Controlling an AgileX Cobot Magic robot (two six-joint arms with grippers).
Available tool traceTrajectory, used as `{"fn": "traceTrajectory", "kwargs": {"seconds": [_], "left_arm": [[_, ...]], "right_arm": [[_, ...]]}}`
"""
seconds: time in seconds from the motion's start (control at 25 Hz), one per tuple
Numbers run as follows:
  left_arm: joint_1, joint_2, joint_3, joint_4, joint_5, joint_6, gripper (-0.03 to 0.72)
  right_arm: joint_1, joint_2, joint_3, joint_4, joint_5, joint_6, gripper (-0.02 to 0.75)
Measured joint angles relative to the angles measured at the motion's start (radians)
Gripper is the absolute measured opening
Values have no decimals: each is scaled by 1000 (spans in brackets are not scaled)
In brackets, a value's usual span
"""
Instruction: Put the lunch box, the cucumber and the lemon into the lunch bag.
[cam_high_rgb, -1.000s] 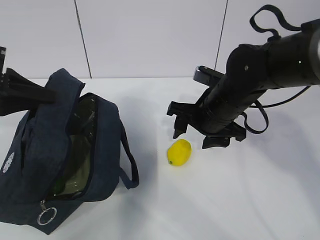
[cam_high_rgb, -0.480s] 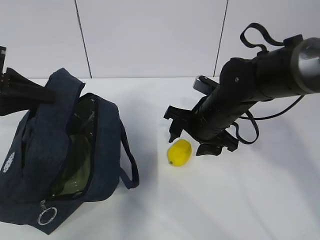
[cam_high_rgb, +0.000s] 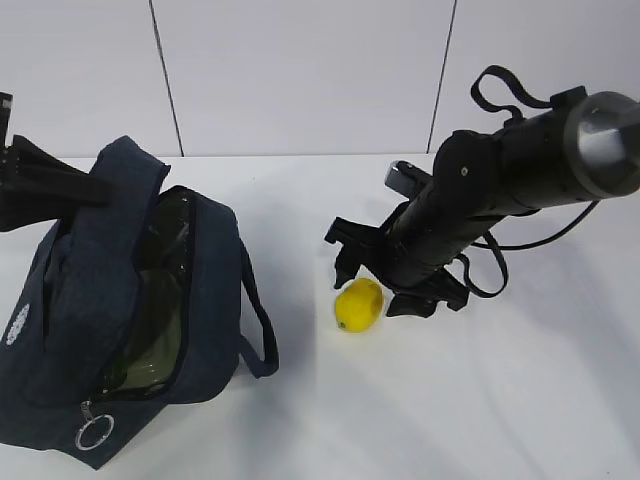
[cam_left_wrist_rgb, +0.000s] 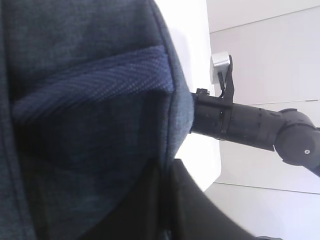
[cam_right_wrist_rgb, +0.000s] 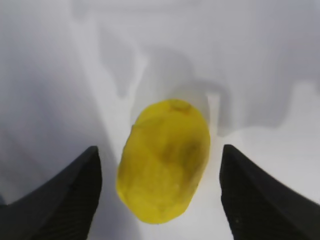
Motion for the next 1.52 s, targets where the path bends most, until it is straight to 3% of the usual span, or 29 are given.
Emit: {"fn": "traceTrajectory", "kwargs": {"seconds": [1.12,1.4,1.52], "left_arm": [[0,0,0,0,0,0,1],[0,0,0,0,0,0,1],[0,0,0,0,0,0,1]], "right_arm": [[0,24,0,0,-30,-4,532],[0,24,0,0,-30,-6,393],[0,24,0,0,-30,-6,372]]}}
